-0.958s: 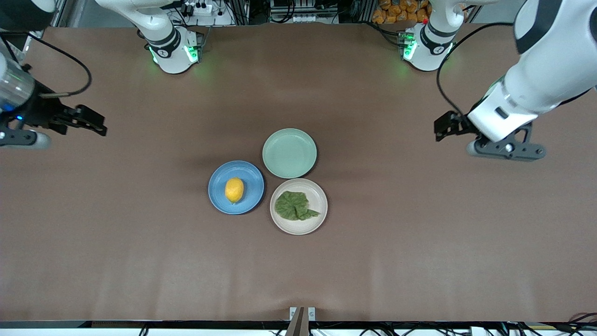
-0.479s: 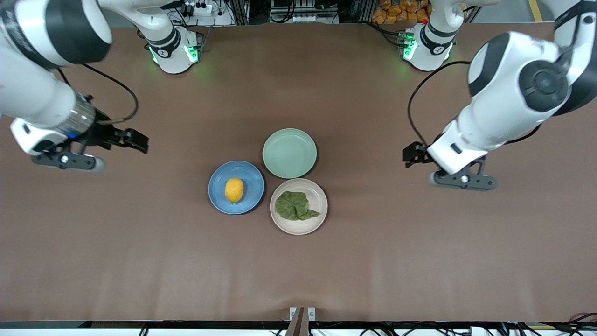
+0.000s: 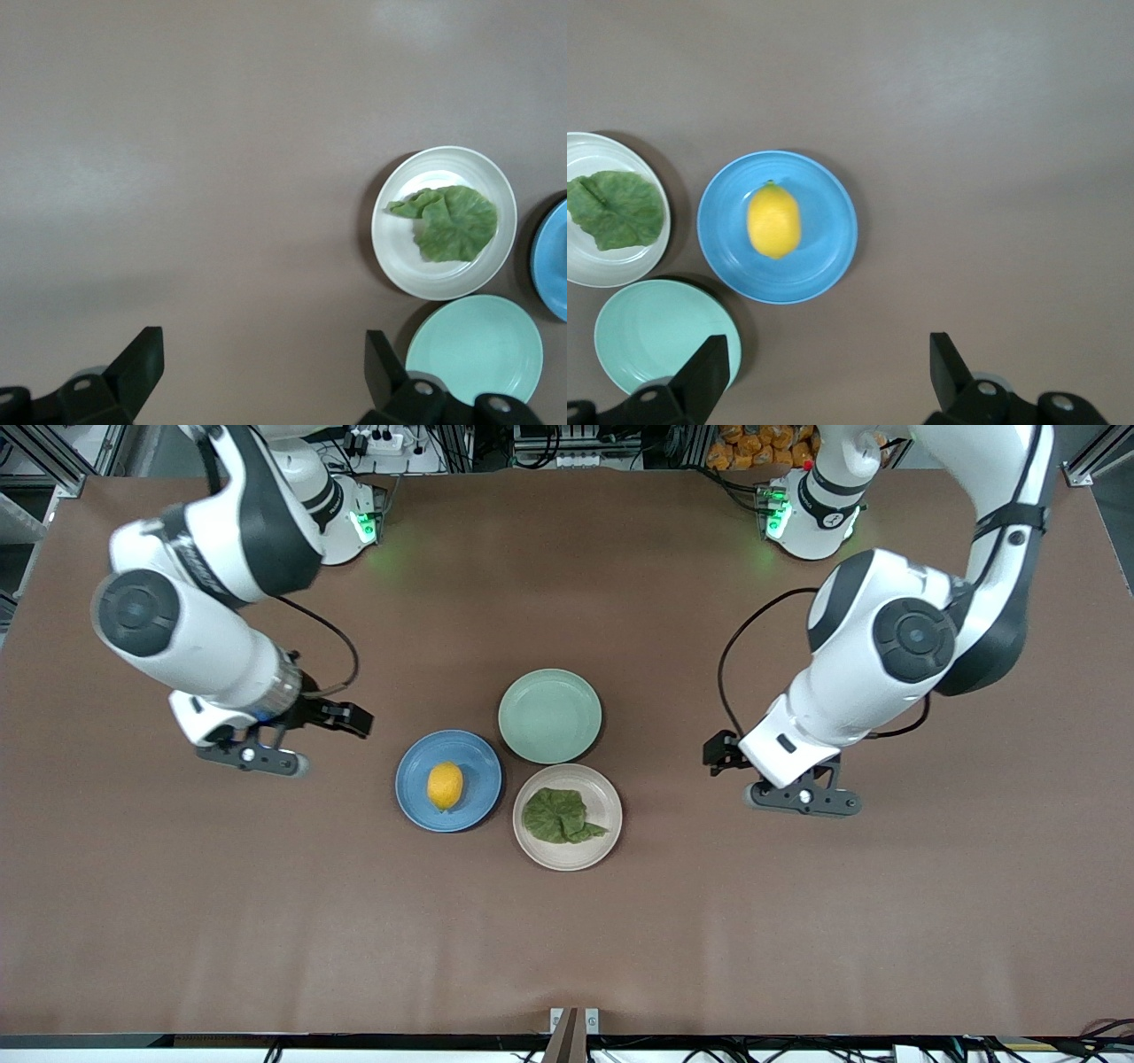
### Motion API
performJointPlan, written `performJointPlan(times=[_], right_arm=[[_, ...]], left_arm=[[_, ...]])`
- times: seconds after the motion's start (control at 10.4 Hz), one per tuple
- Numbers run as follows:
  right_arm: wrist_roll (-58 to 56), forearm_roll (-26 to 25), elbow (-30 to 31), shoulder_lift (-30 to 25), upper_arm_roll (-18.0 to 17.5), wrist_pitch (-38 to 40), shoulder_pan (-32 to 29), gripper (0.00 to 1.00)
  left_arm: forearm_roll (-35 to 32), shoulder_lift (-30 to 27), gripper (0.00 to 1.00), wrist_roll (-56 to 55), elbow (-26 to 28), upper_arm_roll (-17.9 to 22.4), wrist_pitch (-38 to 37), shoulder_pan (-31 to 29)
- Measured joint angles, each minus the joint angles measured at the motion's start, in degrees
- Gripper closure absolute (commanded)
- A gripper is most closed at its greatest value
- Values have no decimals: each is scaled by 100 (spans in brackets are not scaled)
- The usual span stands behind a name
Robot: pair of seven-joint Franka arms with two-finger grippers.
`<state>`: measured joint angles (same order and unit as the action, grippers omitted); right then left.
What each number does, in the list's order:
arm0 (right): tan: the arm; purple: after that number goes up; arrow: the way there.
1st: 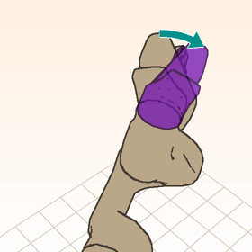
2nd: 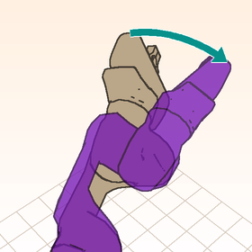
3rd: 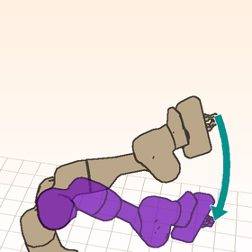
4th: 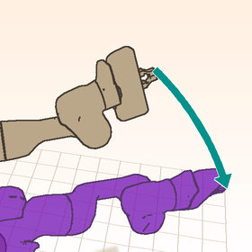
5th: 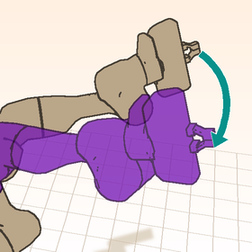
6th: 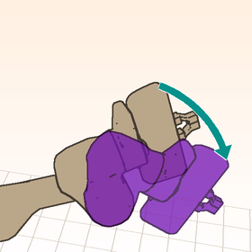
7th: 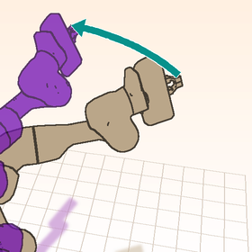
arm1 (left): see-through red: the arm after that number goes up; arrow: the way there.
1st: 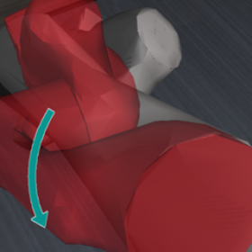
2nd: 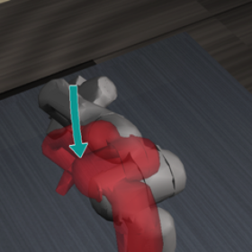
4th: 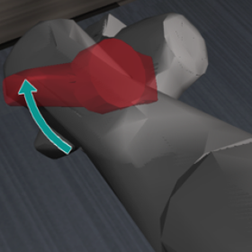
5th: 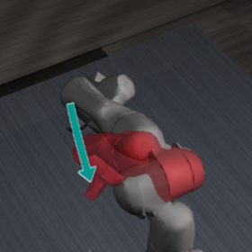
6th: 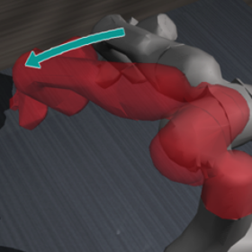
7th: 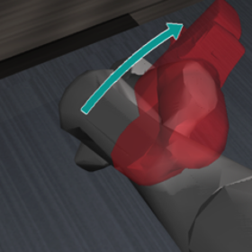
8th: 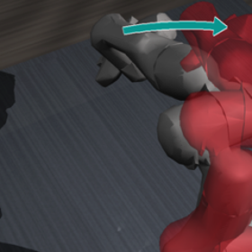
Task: Pick lemon and lettuce from blue and beige plates
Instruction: 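Lower the right gripper onto the lemon while the left gripper descends to lettuce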
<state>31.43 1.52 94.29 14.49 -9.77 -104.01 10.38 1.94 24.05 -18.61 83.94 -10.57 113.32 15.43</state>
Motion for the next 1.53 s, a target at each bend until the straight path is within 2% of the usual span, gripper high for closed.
performJointPlan(times=[0.29,0.57,0.96,1.05,1.34,1.53], right_arm=[[182,0,79,446,-63,-582,182,0],[183,0,454,690,-78,-1368,221,0],[184,0,560,1092,-84,-1970,425,0],[184,-2,571,1232,-83,-2144,457,0],[184,-37,576,1565,-82,-2554,520,0],[184,-135,583,1689,-71,-2691,532,0]], left_arm=[[0,377,0,-502,-159,8,452,253],[0,728,0,-1100,-212,19,1007,591],[0,1187,0,-1775,-268,43,1748,914],[0,1299,0,-2028,-275,118,1943,1061],[0,1565,0,-2788,-292,732,2376,1816],[0,1694,0,-3071,-299,867,2674,2043]])
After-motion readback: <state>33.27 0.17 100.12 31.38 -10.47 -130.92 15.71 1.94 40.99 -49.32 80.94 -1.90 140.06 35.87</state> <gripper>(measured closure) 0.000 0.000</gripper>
